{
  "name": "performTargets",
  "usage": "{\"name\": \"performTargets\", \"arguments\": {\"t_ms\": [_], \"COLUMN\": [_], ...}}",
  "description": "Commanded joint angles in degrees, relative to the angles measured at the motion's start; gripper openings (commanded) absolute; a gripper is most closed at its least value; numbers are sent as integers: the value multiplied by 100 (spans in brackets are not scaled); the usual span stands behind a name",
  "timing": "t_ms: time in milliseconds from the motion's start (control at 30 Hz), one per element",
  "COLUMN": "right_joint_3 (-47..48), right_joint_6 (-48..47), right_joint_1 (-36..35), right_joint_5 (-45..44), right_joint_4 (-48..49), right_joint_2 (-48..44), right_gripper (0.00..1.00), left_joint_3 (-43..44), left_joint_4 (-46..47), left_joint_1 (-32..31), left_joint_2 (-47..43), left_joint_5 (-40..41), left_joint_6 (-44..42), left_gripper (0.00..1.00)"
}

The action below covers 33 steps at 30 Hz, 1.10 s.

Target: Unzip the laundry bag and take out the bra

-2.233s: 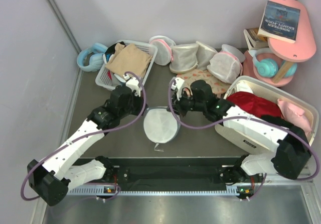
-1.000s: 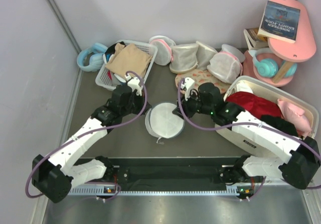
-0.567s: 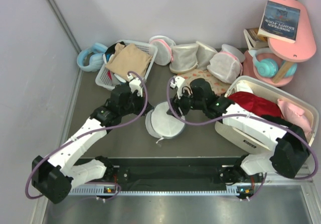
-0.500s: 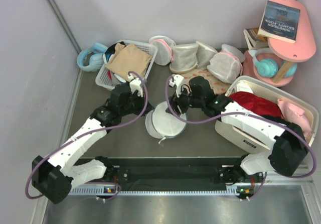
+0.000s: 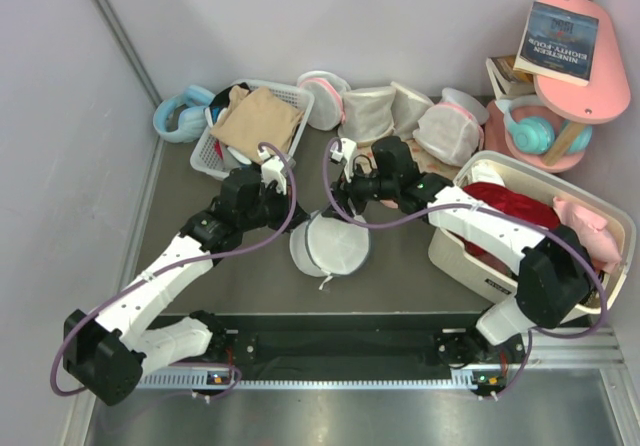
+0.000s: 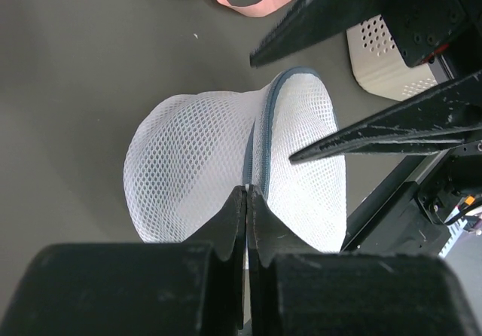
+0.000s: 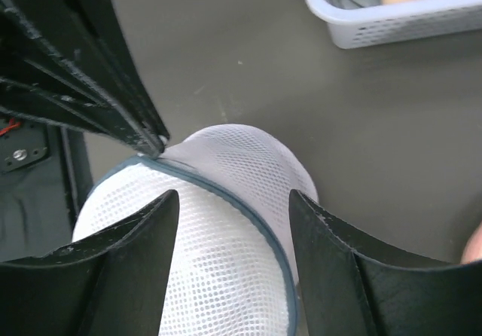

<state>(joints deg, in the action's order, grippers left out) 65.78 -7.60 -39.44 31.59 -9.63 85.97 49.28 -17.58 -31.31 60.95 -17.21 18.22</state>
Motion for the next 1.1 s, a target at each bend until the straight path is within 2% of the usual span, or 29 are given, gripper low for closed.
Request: {"name": "performTargets", "arguments": {"t_ms": [0, 200, 300, 333, 433, 767, 900, 1067], "right_joint_3": [313, 524, 620, 629, 664, 138, -47, -65], "right_joint_6": [-58, -92, -146, -163, -155, 162, 153, 188], "right_joint_1": [68, 59, 68, 77, 86, 138, 147, 138], "right_joint_5": [1154, 1560, 1526, 1473, 1131, -1346, -1911, -2201], "right_joint_4": [181, -214, -364, -399, -470, -136, -136, -346], "right_joint_2": [156, 498, 578, 587, 587, 69, -177, -178], "right_gripper": [57, 42, 23, 12, 0, 0, 0, 0], "left_joint_3": [214, 205, 196, 196, 161, 65, -102, -418], "left_joint_4": [379, 396, 379, 379, 370, -254, -404, -404], "left_joint_1": [2, 2, 2, 2, 2, 2, 2, 2], "left_joint_2": [40, 31, 40, 40, 5, -337, -636, -918], "left_joint_5": [-133, -124, -116, -90, -46, 1070, 1466, 1492], "left_joint_6": [-90, -73, -64, -55, -20, 462, 893, 1394], "left_gripper": [0, 0, 0, 0, 0, 0, 0, 0]}}
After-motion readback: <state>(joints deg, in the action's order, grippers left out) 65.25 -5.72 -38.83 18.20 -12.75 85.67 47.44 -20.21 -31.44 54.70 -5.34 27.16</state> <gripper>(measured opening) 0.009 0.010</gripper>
